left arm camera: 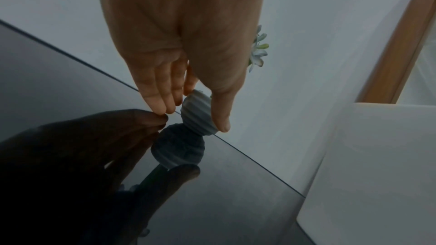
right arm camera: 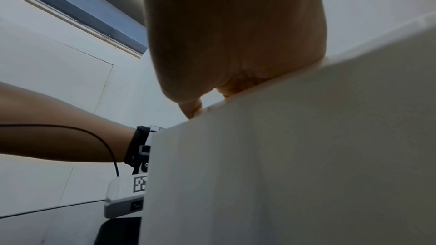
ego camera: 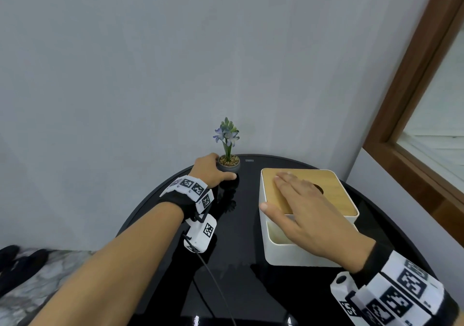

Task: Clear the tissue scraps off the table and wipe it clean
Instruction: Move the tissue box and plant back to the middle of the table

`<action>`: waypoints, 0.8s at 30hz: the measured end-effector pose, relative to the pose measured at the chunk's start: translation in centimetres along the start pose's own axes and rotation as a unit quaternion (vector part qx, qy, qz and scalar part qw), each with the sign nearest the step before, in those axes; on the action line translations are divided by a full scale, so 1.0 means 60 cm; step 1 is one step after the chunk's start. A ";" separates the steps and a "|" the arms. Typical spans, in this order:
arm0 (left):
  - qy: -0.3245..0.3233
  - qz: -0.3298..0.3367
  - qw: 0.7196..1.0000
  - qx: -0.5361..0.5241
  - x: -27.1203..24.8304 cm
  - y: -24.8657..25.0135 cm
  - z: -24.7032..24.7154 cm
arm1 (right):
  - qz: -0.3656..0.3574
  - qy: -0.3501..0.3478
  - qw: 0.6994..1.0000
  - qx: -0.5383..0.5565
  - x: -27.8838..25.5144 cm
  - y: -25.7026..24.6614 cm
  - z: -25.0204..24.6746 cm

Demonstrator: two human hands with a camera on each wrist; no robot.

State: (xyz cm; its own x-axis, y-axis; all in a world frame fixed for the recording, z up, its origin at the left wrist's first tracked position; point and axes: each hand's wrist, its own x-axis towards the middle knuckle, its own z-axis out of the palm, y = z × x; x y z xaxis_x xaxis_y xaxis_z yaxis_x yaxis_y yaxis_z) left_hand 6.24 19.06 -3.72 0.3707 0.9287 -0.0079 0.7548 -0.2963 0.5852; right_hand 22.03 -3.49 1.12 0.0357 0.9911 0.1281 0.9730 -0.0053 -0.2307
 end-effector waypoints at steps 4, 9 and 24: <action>0.006 0.004 1.000 -0.003 0.012 -0.002 0.005 | -0.002 -0.007 1.000 -0.001 0.002 0.000 -0.001; 0.010 0.005 1.000 -0.001 0.022 -0.005 0.009 | -0.004 -0.009 1.000 -0.008 0.003 0.002 0.001; 0.032 0.006 0.999 -0.033 -0.010 -0.002 -0.001 | -0.011 -0.003 1.000 -0.012 0.003 0.005 0.005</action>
State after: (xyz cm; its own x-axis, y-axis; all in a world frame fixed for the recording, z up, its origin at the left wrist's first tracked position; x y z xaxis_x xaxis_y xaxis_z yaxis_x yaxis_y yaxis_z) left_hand 5.90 18.52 -3.74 0.3420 0.9384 0.0499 0.7128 -0.2936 0.6369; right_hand 22.25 -3.28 0.77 0.0126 0.9919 0.1265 0.9787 0.0137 -0.2046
